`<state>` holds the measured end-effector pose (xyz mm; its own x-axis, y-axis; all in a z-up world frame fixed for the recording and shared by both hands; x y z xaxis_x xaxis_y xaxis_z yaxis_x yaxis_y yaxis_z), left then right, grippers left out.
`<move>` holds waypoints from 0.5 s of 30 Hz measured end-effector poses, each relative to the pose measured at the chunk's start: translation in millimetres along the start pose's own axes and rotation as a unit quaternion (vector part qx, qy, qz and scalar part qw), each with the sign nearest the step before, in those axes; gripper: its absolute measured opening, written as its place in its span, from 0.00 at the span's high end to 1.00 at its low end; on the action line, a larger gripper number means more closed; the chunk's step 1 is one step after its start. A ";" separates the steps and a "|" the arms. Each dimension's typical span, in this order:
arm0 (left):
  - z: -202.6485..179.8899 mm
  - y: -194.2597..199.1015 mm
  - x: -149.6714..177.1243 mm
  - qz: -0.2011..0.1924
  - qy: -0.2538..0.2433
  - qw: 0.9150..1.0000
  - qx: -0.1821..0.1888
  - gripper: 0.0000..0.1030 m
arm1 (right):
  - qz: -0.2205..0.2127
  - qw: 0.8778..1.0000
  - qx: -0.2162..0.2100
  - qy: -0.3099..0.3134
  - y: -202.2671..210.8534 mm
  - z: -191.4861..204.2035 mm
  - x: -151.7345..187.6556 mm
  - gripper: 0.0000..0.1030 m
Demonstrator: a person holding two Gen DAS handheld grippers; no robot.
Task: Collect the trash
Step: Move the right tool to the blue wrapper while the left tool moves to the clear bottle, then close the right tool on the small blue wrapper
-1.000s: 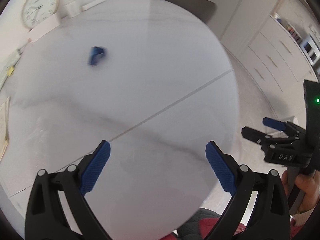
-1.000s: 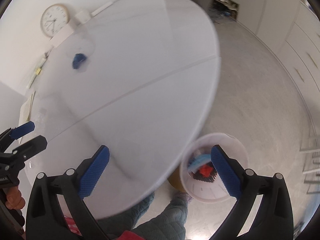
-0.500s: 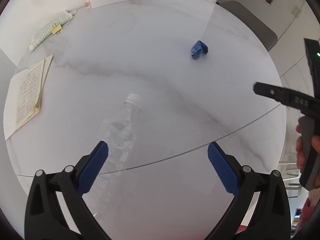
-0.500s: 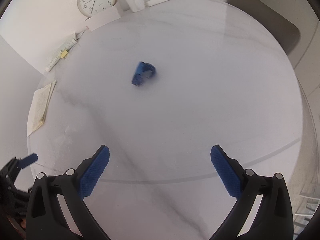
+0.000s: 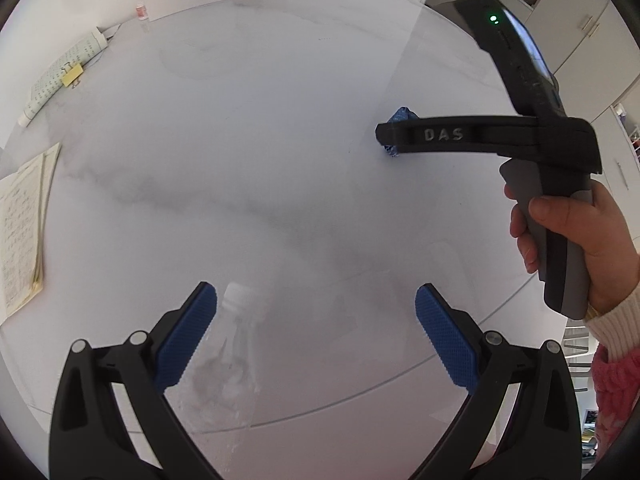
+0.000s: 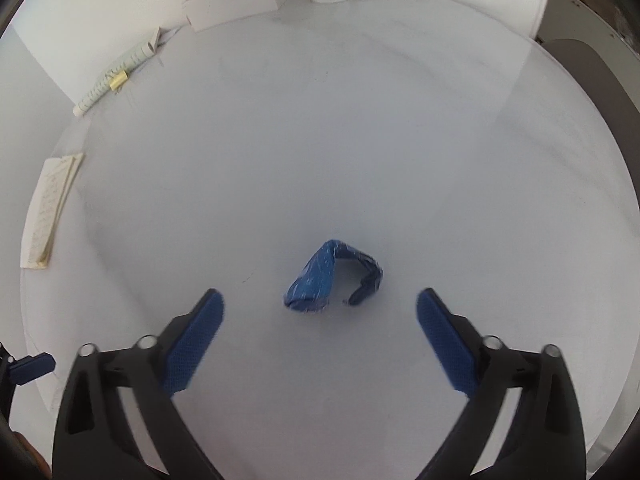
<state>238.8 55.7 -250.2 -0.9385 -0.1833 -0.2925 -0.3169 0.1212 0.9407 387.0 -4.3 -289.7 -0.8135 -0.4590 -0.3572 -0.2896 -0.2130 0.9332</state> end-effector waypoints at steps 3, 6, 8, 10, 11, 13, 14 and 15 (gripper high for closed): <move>-0.7 -8.3 -7.7 0.005 0.004 1.000 0.005 0.08 | 0.013 1.000 -0.005 0.012 -10.7 -0.8 0.2 0.28; 0.0 -11.2 -10.3 0.005 0.006 1.000 0.006 0.08 | 0.021 1.000 -0.011 0.014 -14.0 -0.6 3.3 0.53; 0.8 -12.1 -10.0 0.007 0.009 1.000 0.006 0.08 | 0.018 1.000 -0.019 0.011 -12.8 0.6 2.9 0.62; 1.2 -11.5 -7.1 0.008 0.009 1.000 0.006 0.08 | 0.016 0.999 -0.029 0.006 -9.5 1.0 4.3 0.68; 2.1 -10.4 -5.8 0.009 0.009 1.000 0.005 0.08 | 0.014 0.999 -0.031 0.004 -7.1 1.2 5.2 0.71; 5.2 -8.8 -6.5 0.008 0.006 1.000 0.004 0.08 | 0.012 0.999 -0.036 -0.001 -2.6 2.5 7.3 0.81; 6.8 -6.5 -6.3 0.006 0.004 1.000 0.003 0.08 | 0.011 0.999 -0.038 -0.003 -0.2 3.4 7.7 0.81; 9.5 -4.6 -6.8 0.004 0.002 1.000 0.004 0.08 | 0.006 0.999 -0.039 -0.006 5.3 4.2 9.5 0.81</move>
Point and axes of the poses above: each gripper's, at about its wrist camera, not at the fingertips, and y roughly against the way its jaws point, z to its left, x to its underside, the point moved 5 cm from there along -y, roughly the way its jaws point, and after that the axes turned 11 degrees about y, right-handed, at the moved point
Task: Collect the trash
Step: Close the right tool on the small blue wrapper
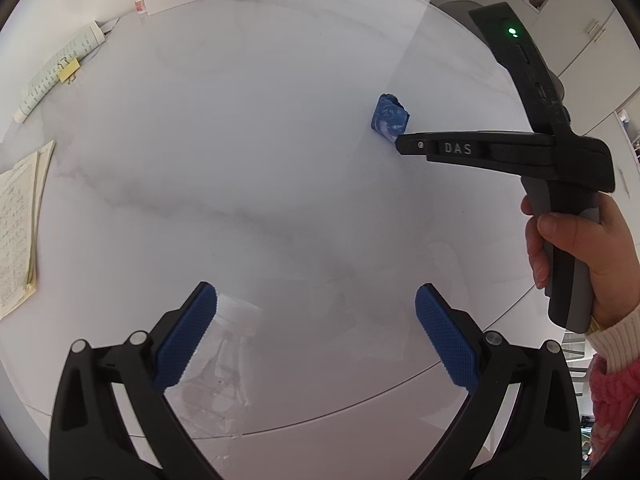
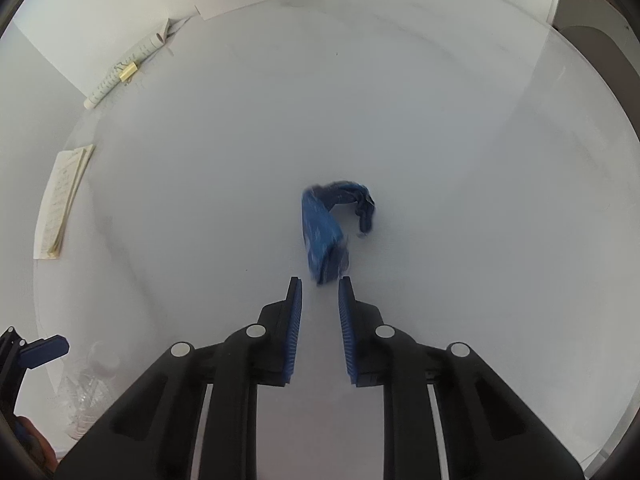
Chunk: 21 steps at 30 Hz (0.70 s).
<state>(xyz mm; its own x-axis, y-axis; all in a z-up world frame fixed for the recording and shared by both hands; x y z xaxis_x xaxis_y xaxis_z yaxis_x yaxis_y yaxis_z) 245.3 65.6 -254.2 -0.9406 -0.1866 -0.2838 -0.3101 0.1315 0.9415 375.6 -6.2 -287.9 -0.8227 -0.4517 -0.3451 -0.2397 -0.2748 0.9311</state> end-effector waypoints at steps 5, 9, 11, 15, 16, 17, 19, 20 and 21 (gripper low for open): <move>8.9 10.7 1.1 -0.009 0.000 1.000 0.003 0.08 | -0.012 1.000 -0.003 -0.014 12.6 3.6 6.2 0.76; 16.9 16.2 -0.9 -0.018 0.004 1.000 0.007 0.08 | -0.035 0.999 0.012 -0.015 22.2 2.0 -3.0 0.23; 19.5 16.8 0.6 -0.018 0.007 1.000 0.008 0.08 | -0.035 0.999 0.017 0.003 21.8 1.1 -12.5 0.22; 22.4 16.0 0.9 -0.017 0.014 1.000 0.011 0.08 | -0.022 0.999 0.018 0.037 8.5 0.2 -30.3 0.22; 24.0 15.0 -1.4 -0.018 0.016 1.000 0.010 0.08 | -0.018 0.999 0.018 0.046 3.4 0.9 -34.4 0.22; 22.9 15.4 -0.9 -0.019 0.017 1.000 0.009 0.08 | -0.015 0.998 0.015 0.056 -2.7 0.7 -39.0 0.22; 24.6 13.0 -4.6 -0.019 0.023 1.000 0.010 0.08 | -0.008 0.997 0.012 0.069 -13.0 2.2 -43.1 0.22; 24.6 12.1 -5.3 -0.018 0.025 0.999 0.010 0.08 | -0.003 0.997 0.014 0.078 -18.7 1.9 -45.0 0.22; 25.2 11.4 -5.6 -0.017 0.027 0.999 0.011 0.08 | 0.000 0.997 0.014 0.082 -22.1 2.1 -45.5 0.22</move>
Point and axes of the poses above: each gripper's, at about its wrist camera, not at the fingertips, and y roughly against the way its jaws point, z to its left, x to its underside, the point moved 5 cm from there along -y, roughly the way its jaws point, and after that the axes turned 11 degrees about y, right-handed, at the moved point
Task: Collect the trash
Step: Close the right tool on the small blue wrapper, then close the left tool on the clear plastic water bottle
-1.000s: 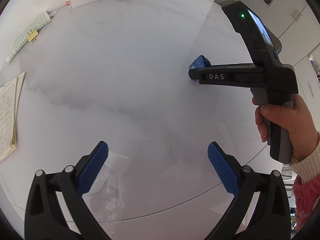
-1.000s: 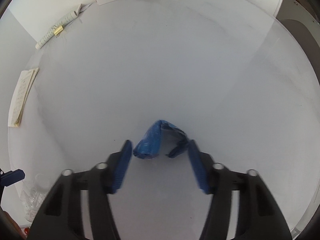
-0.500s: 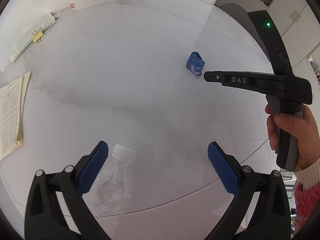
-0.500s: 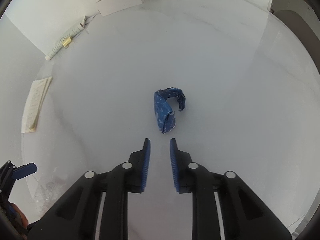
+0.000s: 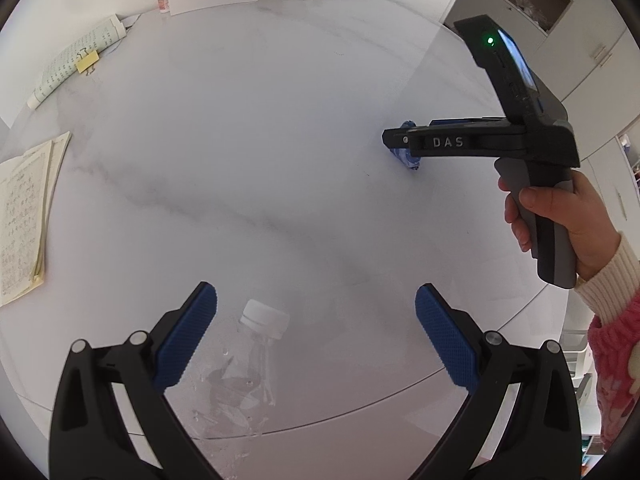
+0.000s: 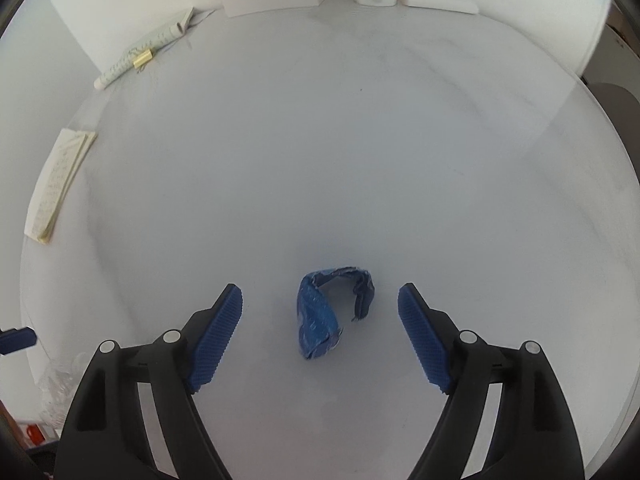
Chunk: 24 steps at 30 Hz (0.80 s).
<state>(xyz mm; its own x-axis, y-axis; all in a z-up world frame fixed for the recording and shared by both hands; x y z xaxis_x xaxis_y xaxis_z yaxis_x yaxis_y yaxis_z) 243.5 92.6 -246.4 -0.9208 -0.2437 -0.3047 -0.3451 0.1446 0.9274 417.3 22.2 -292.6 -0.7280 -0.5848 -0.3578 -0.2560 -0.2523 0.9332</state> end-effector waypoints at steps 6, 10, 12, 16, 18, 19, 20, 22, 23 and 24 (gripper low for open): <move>0.8 -7.1 0.7 0.006 0.010 1.000 -0.004 0.08 | 0.016 1.000 0.001 0.024 -13.8 4.3 4.0 0.50; -0.3 -8.4 4.0 0.009 0.010 1.000 -0.008 0.08 | 0.013 0.999 0.005 0.030 -12.1 4.9 7.9 0.69; 0.3 -7.4 3.3 0.008 0.007 1.000 -0.008 0.08 | 0.009 1.000 0.011 0.025 -8.3 1.4 9.6 0.70; 1.0 -2.7 2.0 0.005 -0.002 1.000 -0.007 0.08 | -0.005 1.000 0.010 0.000 9.0 -2.6 14.9 0.70; 2.7 2.0 3.4 0.005 -0.010 1.000 -0.003 0.08 | -0.012 1.000 0.011 -0.010 24.2 -0.9 20.2 0.70; 4.0 5.6 5.4 0.005 -0.017 1.000 0.001 0.08 | -0.017 1.000 0.010 -0.018 34.0 2.6 24.3 0.70; 5.5 8.2 7.9 0.005 -0.023 1.000 0.006 0.08 | -0.019 1.000 0.010 -0.022 40.3 5.3 27.7 0.70; 8.0 13.1 14.9 0.014 -0.043 0.999 0.016 0.08 | -0.024 0.999 0.011 -0.030 59.1 16.5 37.9 0.70; 9.7 15.0 18.4 0.017 -0.052 0.998 0.020 0.08 | -0.028 0.999 0.010 -0.034 70.2 24.4 44.7 0.70; 12.5 17.6 22.8 0.021 -0.065 0.997 0.025 0.08 | -0.030 0.999 0.009 -0.038 77.9 29.1 50.6 0.70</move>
Point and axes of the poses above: each gripper's, at about its wrist camera, not at the fingertips, and y roughly against the way its jaws point, z to its left, x to its underside, the point moved 5 cm from there along -y, roughly the way its jaws point, and after that the axes turned 11 degrees about y, right-handed, at the moved point
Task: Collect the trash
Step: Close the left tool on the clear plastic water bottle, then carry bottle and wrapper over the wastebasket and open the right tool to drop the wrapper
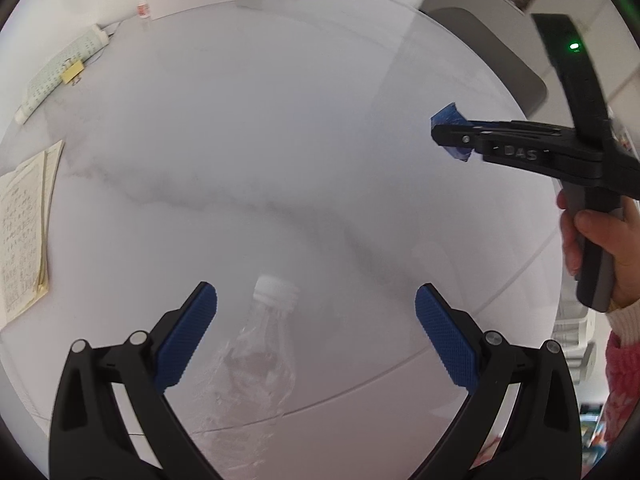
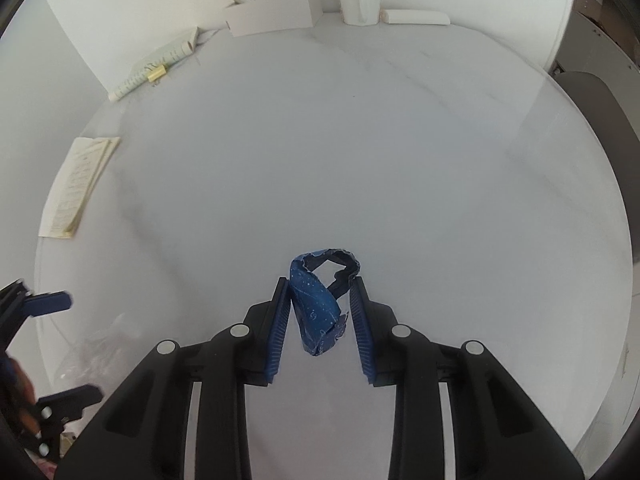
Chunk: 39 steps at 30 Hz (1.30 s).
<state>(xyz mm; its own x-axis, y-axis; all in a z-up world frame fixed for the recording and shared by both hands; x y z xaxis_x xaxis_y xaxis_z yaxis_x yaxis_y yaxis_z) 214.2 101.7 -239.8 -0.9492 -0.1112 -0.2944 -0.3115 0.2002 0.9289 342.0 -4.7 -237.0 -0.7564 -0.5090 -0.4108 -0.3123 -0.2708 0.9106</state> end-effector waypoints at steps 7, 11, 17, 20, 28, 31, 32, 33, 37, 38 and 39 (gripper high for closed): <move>31.3 7.6 41.7 0.043 -0.084 0.996 0.008 0.08 | -0.004 1.000 -0.006 -0.025 40.3 43.5 54.2 0.70; 52.5 -1.1 57.9 0.071 -0.098 0.993 0.001 0.08 | 0.002 0.999 -0.013 -0.046 46.8 63.4 83.1 0.70; 57.8 -27.0 66.6 0.107 -0.099 0.989 -0.001 0.08 | 0.017 0.998 -0.022 -0.061 48.5 91.7 109.9 0.70; 50.8 -36.5 72.4 0.109 -0.107 0.988 -0.029 0.16 | 0.016 0.998 -0.020 -0.061 53.5 99.0 116.9 0.70; 30.8 -39.0 101.2 0.117 -0.110 0.987 -0.033 0.42 | 0.009 0.997 -0.009 -0.080 68.3 93.1 131.9 0.69; 7.5 -26.4 111.6 0.104 -0.117 0.987 -0.019 0.42 | 0.005 0.996 -0.002 -0.093 75.3 85.7 141.3 0.69; -3.9 -20.6 115.5 0.096 -0.124 0.987 -0.015 0.42 | 0.002 0.995 0.001 -0.100 79.4 81.6 146.6 0.69; -16.7 -15.9 118.3 0.091 -0.130 0.987 -0.009 0.42 | 0.001 0.994 0.003 -0.106 81.0 79.6 149.4 0.69; -75.9 0.1 130.9 0.087 -0.157 0.983 0.031 0.42 | -0.008 0.989 0.024 -0.143 100.7 60.9 181.3 0.69; -94.4 4.1 134.3 0.086 -0.167 0.981 0.043 0.42 | -0.009 0.988 0.028 -0.150 104.6 57.4 187.5 0.69; -107.9 7.0 137.4 0.085 -0.175 0.980 0.052 0.42 | -0.011 0.986 0.035 -0.161 111.4 50.8 199.0 0.69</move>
<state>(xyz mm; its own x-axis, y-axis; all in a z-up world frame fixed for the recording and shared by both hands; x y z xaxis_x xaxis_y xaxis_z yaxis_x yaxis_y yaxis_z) 86.3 -17.2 -249.5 -0.9393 0.2684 -0.2137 -0.1341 0.2863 0.9487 127.4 -94.6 -215.0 -0.8890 -0.2140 -0.4049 -0.3613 -0.2154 0.9072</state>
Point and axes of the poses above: each gripper's, at about its wrist camera, not at the fingertips, and y roughly against the way its jaws point, z to its left, x to its underside, the point moved 5 cm from there along -y, roughly the way its jaws point, and after that the axes turned 11 degrees about y, right-handed, at the moved point
